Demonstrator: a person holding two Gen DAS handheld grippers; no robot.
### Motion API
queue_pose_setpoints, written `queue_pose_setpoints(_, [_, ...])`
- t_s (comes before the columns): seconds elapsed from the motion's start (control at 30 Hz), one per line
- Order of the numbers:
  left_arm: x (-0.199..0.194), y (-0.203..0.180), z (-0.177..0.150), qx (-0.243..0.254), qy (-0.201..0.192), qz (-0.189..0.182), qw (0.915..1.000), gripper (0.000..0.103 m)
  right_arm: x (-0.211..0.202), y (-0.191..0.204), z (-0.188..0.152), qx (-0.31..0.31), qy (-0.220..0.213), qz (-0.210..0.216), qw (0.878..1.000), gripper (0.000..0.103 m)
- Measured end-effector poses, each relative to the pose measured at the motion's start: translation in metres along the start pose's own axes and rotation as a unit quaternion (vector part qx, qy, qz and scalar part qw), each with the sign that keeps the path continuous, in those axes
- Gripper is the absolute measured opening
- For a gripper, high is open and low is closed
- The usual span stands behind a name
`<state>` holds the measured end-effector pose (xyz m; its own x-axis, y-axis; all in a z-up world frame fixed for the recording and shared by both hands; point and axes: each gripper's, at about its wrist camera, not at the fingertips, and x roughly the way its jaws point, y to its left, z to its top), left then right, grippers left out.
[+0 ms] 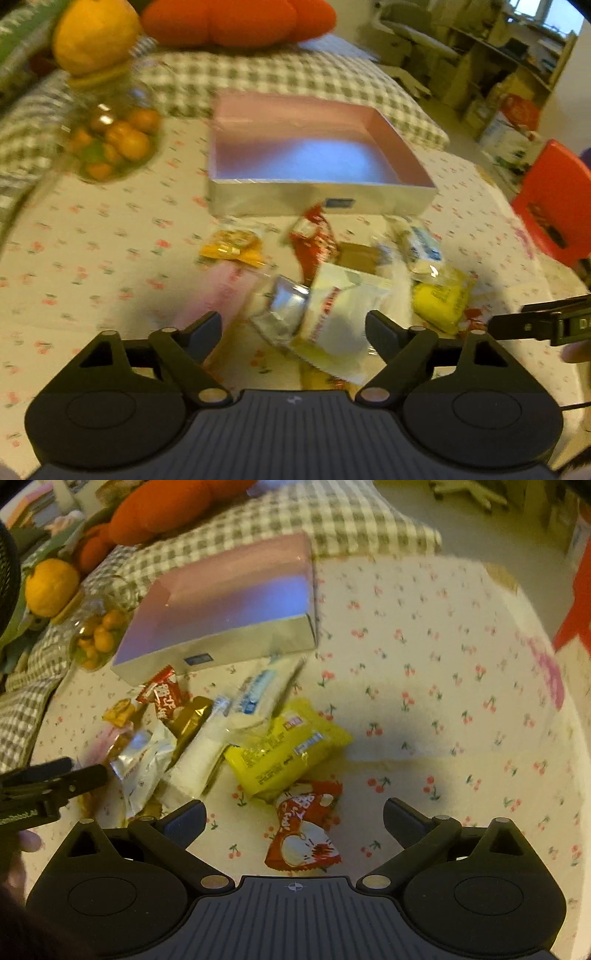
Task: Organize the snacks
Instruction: 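Grasp the white cake packet with the left tool while the right tool grasps the red candy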
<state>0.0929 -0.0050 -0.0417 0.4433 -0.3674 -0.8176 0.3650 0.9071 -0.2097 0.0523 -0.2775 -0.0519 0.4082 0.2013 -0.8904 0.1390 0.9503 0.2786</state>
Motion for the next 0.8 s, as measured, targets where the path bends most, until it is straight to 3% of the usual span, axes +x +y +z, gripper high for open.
queue_pose_setpoints(0.33, [0.022,-0.007,0.004,0.019,0.029,-0.053,0.998,0.061,0.02,-0.003,-0.004,0.017,0.039,0.016,0.999,0.09])
queue_pose_setpoints(0.63, [0.031,-0.011,0.003,0.037,0.051,-0.039,0.9972,0.06,0.028,-0.002,-0.011,0.008,0.049,0.001,0.999,0.073])
queue_pose_setpoints(0.8, [0.034,-0.018,0.001,0.054,0.056,-0.027,0.9966,0.057,0.028,-0.001,-0.012,0.004,0.039,-0.015,0.999,0.055])
